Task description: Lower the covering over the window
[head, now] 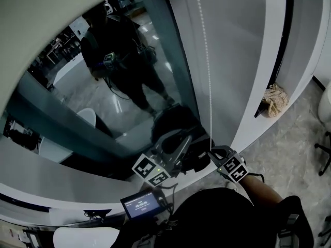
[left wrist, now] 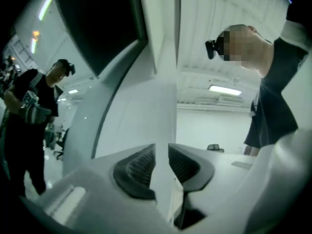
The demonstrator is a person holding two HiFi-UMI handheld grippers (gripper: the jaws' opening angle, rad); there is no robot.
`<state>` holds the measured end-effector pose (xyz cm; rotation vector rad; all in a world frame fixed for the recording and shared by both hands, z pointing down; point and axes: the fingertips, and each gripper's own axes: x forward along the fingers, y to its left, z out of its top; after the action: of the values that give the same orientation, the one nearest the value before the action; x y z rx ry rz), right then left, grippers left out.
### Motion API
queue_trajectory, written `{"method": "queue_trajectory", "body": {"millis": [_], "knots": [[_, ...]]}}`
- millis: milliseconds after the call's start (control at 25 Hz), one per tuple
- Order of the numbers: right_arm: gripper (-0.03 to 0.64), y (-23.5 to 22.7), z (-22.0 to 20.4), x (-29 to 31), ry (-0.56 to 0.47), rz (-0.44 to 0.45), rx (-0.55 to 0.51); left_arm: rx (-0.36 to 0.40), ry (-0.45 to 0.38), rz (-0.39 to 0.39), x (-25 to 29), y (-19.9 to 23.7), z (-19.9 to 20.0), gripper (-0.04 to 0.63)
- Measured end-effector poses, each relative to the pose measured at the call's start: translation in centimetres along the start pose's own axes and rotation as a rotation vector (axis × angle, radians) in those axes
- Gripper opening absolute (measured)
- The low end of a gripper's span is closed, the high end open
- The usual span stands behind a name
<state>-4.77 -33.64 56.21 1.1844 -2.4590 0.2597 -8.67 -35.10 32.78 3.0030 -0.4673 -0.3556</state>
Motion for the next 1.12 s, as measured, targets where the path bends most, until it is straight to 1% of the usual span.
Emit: {"method": "queue_trajectory", "body": {"millis": [40,80,160,240,320,400,440,480,520,560,640,720,800,840,880,920,960,1000,1040,1080,1120], "knots": [[0.014,-0.2,-0.9,0.2,0.012,-0.004,0.014,0.017,-0.035,-0.039,2.0,-0.7,1.1,0.087],[0.014,-0.4,-1.5,0.4,0.017,-0.01,0.025,0.016,-0.071,-0.07,3.8,-1.3,2.0,0.087],[0.014,-0.8,-2.2,0.2,0.014,-0.025,0.042,-0.023,-0.149,-0.129,6.6,-2.4,3.8,0.099],[0.014,-1.4,-2.5,-0.1,0.01,-0.037,0.047,-0.043,-0.224,-0.192,8.7,-3.7,6.0,0.137],[0.014,-2.0,-2.8,-0.5,0.007,-0.044,0.051,-0.011,-0.288,-0.231,10.7,-4.9,8.5,0.165],[0.014,-2.5,-3.0,-1.1,0.007,-0.05,0.044,0.035,-0.349,-0.238,12.1,-5.5,11.0,0.162],[0.014,-2.5,-3.1,-1.4,0.007,-0.051,0.041,0.053,-0.37,-0.233,12.6,-5.6,11.9,0.123],[0.014,-2.5,-3.2,-1.6,0.007,-0.05,0.039,0.063,-0.38,-0.225,13.0,-5.6,12.4,0.067],[0.014,-2.3,-3.4,-1.9,0.01,-0.046,0.039,0.059,-0.38,-0.217,13.2,-5.3,12.5,0.026],[0.014,-2.2,-3.7,-2.1,0.019,-0.039,0.04,0.042,-0.37,-0.213,13.4,-5.1,12.3,0.019],[0.014,-2.0,-5.1,-2.5,0.074,-0.017,0.036,0.013,-0.315,-0.2,13.9,-4.5,11.0,0.015],[0.015,-2.0,-7.3,-2.8,0.145,0.011,0.046,0.025,-0.248,-0.171,14.4,-3.8,8.9,0.012],[0.017,-1.8,-9.4,-3.2,0.185,0.041,0.107,0.022,-0.203,-0.128,13.9,-2.5,6.9,0.011],[0.02,-1.9,-10.1,-3.5,0.186,0.05,0.159,0.0,-0.185,-0.104,13.3,-1.6,5.8,0.012],[0.031,-2.1,-10.4,-3.8,0.168,0.052,0.22,-0.036,-0.168,-0.079,12.4,-0.5,4.7,0.011],[0.065,-2.4,-10.1,-4.2,0.129,0.05,0.279,-0.07,-0.146,-0.051,11.5,0.4,3.4,0.012],[0.086,-2.8,-9.2,-4.7,0.072,0.049,0.329,-0.082,-0.115,-0.015,10.5,1.2,1.7,0.012],[0.088,-3.2,-7.6,-5.2,0.001,0.053,0.367,-0.064,-0.068,0.025,9.6,1.8,-0.3,0.012],[0.091,-3.6,-5.4,-5.9,-0.079,0.063,0.394,-0.029,-0.004,0.061,8.7,2.1,-2.9,0.011],[0.089,-3.9,-2.7,-6.6,-0.165,0.076,0.414,0.003,0.073,0.086,7.7,2.3,-6.1,0.011],[0.089,-4.1,0.5,-7.5,-0.253,0.089,0.425,0.014,0.157,0.1,6.7,2.3,-9.9,0.011]]}}
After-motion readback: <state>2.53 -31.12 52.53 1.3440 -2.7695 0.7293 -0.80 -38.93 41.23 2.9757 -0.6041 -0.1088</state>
